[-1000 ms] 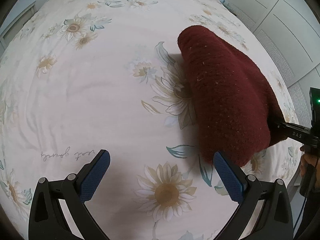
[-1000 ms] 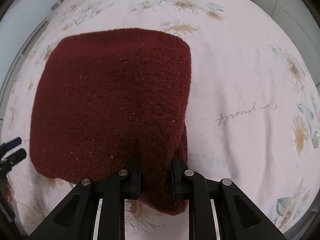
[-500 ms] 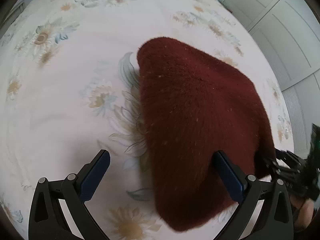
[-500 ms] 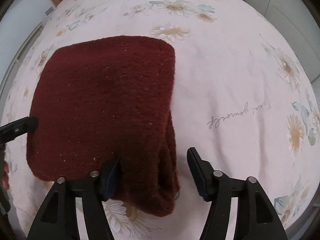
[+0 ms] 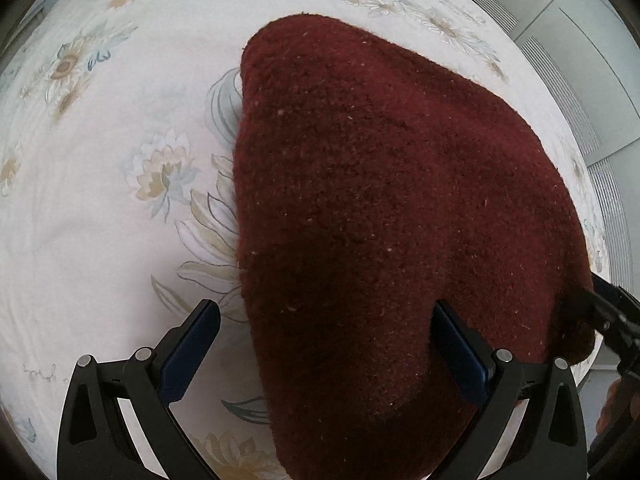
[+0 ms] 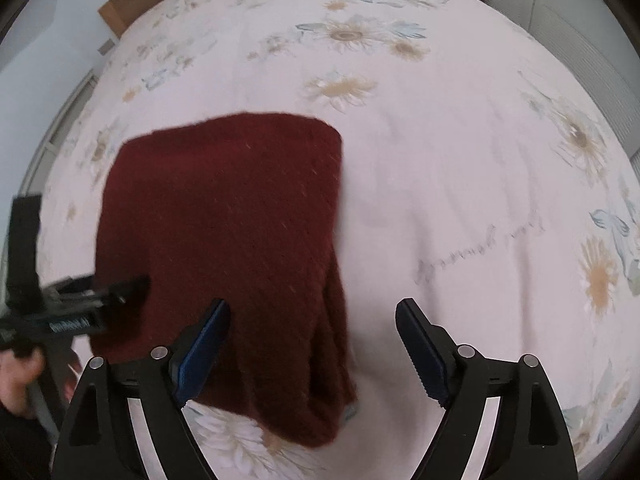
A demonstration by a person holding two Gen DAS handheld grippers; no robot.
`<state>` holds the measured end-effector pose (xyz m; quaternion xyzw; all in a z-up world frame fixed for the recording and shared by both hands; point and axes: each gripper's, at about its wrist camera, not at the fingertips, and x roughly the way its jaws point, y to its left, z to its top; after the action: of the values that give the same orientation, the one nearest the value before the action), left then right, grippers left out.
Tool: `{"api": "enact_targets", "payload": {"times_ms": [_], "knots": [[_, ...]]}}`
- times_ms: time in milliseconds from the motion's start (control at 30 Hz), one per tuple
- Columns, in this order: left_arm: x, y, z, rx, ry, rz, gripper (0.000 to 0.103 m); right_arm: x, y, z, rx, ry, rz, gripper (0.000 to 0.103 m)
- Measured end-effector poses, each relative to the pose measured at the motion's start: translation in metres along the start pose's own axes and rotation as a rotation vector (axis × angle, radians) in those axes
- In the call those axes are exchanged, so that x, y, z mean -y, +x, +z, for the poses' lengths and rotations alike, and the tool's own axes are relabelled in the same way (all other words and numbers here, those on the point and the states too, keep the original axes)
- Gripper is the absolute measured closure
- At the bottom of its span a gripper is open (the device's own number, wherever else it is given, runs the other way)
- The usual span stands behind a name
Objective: Fold small clothes
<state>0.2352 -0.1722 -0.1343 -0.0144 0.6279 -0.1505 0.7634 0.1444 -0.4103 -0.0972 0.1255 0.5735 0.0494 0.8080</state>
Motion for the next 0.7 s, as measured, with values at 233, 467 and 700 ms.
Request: {"api": "enact_targets", "payload": {"times_ms": [233, 467, 700], "knots": [[-0.007, 0.003, -0.007, 0.011, -0.021, -0.005, 0.0, -0.008, 0.051, 0.008, -0.101, 0.021, 0.081, 0.001], [-0.009, 0.006, -0.018, 0.021, -0.002, -0.006, 0.0, -0.005, 0.063, 0.006, -0.125, 0.028, 0.124, 0.003], [-0.019, 0.005, -0.014, 0.001, -0.005, -0.127, 0.032, -0.021, 0.055, 0.007, -0.124, -0.008, 0.124, 0.045]]}}
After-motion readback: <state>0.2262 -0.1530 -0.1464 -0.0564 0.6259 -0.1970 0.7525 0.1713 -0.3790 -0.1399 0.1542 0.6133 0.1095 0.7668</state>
